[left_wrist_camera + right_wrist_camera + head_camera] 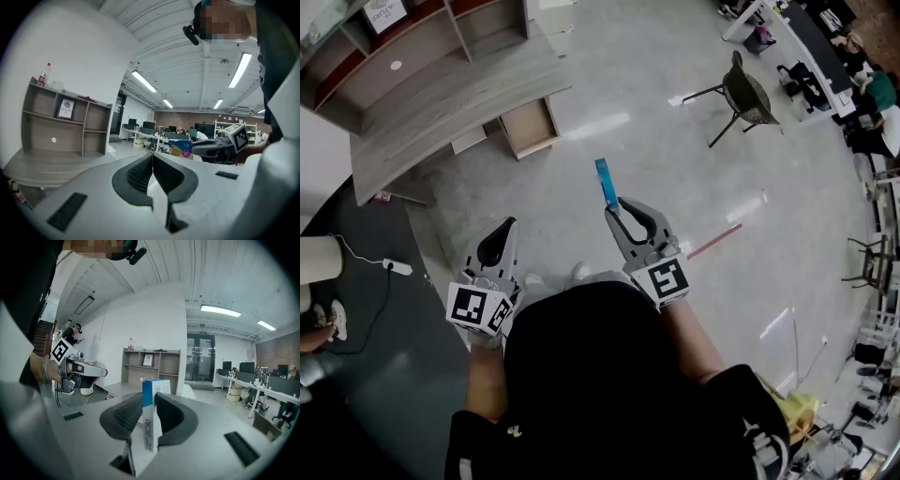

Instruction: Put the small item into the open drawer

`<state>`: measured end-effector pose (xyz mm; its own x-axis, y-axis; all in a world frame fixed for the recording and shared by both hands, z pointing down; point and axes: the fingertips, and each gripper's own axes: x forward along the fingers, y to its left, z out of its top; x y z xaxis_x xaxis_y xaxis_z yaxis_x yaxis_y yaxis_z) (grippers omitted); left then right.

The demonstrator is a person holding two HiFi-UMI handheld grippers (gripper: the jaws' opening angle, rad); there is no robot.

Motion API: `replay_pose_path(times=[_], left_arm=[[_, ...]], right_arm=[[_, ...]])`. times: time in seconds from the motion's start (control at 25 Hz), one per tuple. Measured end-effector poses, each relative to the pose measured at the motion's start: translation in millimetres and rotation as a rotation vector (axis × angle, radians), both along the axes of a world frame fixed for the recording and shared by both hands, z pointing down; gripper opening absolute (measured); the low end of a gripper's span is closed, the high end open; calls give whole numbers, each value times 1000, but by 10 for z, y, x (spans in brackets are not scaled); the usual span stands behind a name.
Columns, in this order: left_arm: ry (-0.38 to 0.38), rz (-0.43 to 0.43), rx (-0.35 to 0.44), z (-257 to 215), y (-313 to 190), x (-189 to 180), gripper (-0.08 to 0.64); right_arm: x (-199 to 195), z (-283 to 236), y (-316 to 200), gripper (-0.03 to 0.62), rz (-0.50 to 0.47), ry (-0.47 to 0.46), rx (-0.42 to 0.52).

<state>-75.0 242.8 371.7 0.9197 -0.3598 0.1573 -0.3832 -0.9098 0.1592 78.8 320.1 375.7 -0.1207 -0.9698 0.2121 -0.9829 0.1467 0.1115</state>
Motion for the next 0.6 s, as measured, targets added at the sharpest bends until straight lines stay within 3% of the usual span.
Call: replay_pose_path(times=[0.32, 0.6], left_arm=[[-38, 7, -6, 121, 97, 348, 5], [-46, 16, -19, 234, -310, 552, 5]], right_arm=[[333, 142, 124, 103, 14, -42, -3], [516, 218, -259, 101, 12, -25, -16]])
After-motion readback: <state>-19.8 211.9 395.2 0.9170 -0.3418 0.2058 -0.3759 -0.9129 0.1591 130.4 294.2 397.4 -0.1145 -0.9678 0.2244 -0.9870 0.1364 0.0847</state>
